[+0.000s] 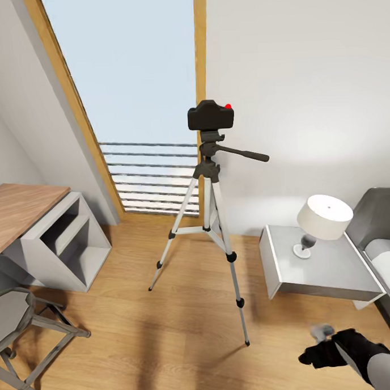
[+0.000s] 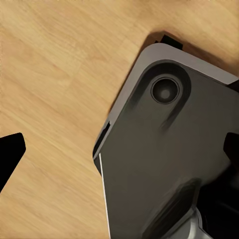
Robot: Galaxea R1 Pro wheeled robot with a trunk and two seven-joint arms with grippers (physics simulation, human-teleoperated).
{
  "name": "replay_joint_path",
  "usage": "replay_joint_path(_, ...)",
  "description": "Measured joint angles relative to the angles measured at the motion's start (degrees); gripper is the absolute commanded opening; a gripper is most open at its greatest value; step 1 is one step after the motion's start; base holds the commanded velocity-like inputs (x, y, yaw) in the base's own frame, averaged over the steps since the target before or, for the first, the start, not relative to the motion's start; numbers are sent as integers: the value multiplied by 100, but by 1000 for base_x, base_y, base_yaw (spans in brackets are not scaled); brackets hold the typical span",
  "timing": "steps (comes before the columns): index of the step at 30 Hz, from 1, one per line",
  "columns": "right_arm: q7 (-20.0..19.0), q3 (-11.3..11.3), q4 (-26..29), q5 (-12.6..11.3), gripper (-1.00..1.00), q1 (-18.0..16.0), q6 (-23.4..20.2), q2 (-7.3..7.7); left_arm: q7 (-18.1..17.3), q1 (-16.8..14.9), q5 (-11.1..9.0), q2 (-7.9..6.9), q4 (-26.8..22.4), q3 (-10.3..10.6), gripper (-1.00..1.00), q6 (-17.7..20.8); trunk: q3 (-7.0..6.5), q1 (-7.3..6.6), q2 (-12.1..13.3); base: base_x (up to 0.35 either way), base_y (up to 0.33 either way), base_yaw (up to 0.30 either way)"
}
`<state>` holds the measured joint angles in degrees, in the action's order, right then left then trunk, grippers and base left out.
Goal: Attach the digital camera to the camera tripod in the bedroom.
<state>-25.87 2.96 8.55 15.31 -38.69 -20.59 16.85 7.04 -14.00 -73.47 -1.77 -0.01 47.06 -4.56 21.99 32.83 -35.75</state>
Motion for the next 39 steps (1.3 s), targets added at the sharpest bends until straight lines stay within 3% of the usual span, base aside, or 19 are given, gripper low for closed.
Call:
replay_joint_path(3, 112, 2, -728, 5, 100, 5, 760, 27, -1, -2, 1, 0, 1, 0, 100, 1, -1, 0, 0, 0, 0, 0)
replay_joint_path(5, 196, 0, -881, 8, 100, 138, 1045, 29, -1, -2, 1, 0, 1, 0, 100, 1, -1, 0, 0, 0, 0, 0)
replay_joint_path(12, 325, 6, -1031, -4, 100, 1321, 1741, 10, 0, -2, 6, 0, 0, 2, 100, 6, 0, 0, 0, 0, 0, 0)
replay_joint_path(18, 386, 24, -1036, -182, 100, 1920, 2438, -42, -1, -4, 2, 0, 0, 0, 100, 4, 0, 0, 0, 0, 0, 0)
replay_joint_path(22, 460, 30, -1038, -513, 100, 2267, 2652, -83, -1, -3, 1, 0, 1, 0, 100, 2, -1, 0, 0, 0, 0, 0)
replay_joint_path(26, 509, 35, -1037, -669, 100, 2387, 2704, -104, -1, -3, 1, 0, 1, 0, 100, 1, -1, 0, 0, 0, 0, 0)
replay_joint_path(39, 757, 35, -1037, -761, 100, 2468, 2752, -129, -1, -4, 1, -7, 1, 0, 100, 1, -1, 0, 0, 0, 0, 0)
